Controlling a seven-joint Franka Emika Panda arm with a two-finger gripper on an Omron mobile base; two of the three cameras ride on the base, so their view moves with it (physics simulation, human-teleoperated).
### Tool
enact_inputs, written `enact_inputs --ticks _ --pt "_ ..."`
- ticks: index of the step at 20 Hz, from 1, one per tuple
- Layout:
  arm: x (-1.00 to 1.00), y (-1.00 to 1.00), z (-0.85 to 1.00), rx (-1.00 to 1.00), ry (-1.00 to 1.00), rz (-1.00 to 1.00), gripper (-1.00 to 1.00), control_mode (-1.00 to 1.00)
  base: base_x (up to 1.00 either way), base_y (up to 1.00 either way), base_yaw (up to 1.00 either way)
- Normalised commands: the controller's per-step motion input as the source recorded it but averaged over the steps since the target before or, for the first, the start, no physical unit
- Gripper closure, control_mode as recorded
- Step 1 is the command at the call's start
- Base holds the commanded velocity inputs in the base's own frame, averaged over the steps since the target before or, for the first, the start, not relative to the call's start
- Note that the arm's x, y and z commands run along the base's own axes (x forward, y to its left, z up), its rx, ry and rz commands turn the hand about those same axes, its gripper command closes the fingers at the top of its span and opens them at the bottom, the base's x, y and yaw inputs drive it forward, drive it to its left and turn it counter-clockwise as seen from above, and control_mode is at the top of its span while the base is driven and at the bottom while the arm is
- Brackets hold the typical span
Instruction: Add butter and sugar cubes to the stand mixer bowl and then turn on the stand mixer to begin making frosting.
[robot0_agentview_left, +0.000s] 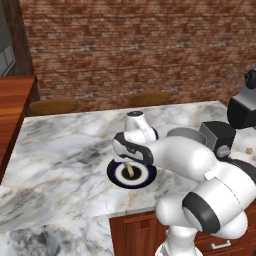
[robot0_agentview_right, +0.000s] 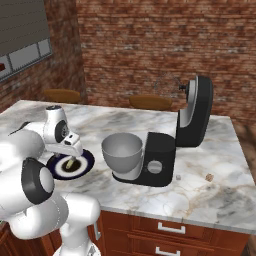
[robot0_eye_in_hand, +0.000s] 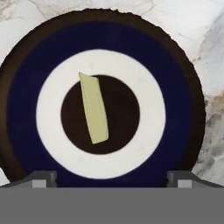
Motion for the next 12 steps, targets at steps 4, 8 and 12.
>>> enact_inputs --ticks 4,8,12 --pt "0.23 0.15 -0.27 -0.03 0.00 -0.06 -1.00 -1.00 0.00 0.00 0.00" --pt "0.10 0.09 -0.28 -0.05 0.00 -0.01 -1.00 -1.00 0.00 0.00 0.00" --pt "0.07 0.00 -0.31 -0.06 0.00 0.01 -1.00 -1.00 0.00 0.00 0.00"
